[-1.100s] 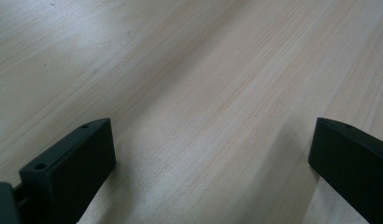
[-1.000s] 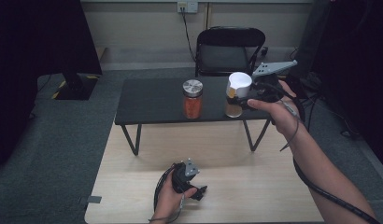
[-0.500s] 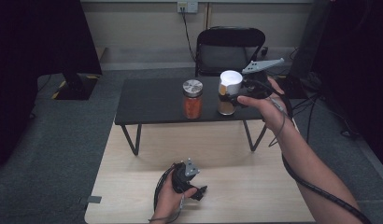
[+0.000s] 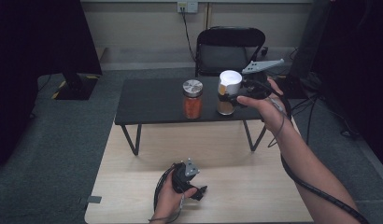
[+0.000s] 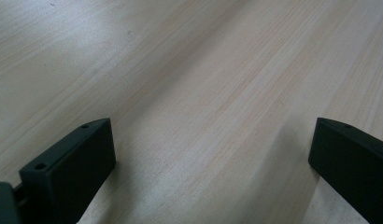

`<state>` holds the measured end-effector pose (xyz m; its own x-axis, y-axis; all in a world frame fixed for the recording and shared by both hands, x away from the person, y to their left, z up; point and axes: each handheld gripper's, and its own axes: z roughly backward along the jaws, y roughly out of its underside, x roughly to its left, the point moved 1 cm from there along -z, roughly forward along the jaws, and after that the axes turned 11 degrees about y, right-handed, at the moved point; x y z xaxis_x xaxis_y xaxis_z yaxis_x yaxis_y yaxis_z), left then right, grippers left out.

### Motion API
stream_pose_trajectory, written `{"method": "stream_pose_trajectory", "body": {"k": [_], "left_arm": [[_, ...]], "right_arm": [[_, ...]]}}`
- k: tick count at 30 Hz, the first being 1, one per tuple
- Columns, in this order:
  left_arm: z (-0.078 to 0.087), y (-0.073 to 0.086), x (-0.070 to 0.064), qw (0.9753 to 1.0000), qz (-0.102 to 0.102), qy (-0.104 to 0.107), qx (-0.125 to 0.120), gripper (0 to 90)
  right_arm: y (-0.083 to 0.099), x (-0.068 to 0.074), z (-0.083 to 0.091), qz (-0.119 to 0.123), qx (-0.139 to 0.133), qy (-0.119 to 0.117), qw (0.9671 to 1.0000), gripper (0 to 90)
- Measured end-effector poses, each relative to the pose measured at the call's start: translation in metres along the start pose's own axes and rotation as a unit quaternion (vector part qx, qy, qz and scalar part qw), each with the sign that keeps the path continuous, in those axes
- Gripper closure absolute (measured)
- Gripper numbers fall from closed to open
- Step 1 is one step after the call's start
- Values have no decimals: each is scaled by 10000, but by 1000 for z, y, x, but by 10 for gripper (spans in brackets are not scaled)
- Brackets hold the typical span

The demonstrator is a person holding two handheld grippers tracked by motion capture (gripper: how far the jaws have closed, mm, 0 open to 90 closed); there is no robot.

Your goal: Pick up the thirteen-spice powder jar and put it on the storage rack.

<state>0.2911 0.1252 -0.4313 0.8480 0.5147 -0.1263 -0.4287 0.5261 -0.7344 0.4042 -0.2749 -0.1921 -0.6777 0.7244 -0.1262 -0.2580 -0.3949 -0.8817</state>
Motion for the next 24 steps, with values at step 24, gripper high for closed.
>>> {"method": "stream_pose_trajectory", "body": {"k": [24], "left_arm": [[0, 0, 0, 10000, -2, -1, -2, 0]], "right_arm": [[-3, 7, 3, 83, 68, 45, 9999, 140]]}}
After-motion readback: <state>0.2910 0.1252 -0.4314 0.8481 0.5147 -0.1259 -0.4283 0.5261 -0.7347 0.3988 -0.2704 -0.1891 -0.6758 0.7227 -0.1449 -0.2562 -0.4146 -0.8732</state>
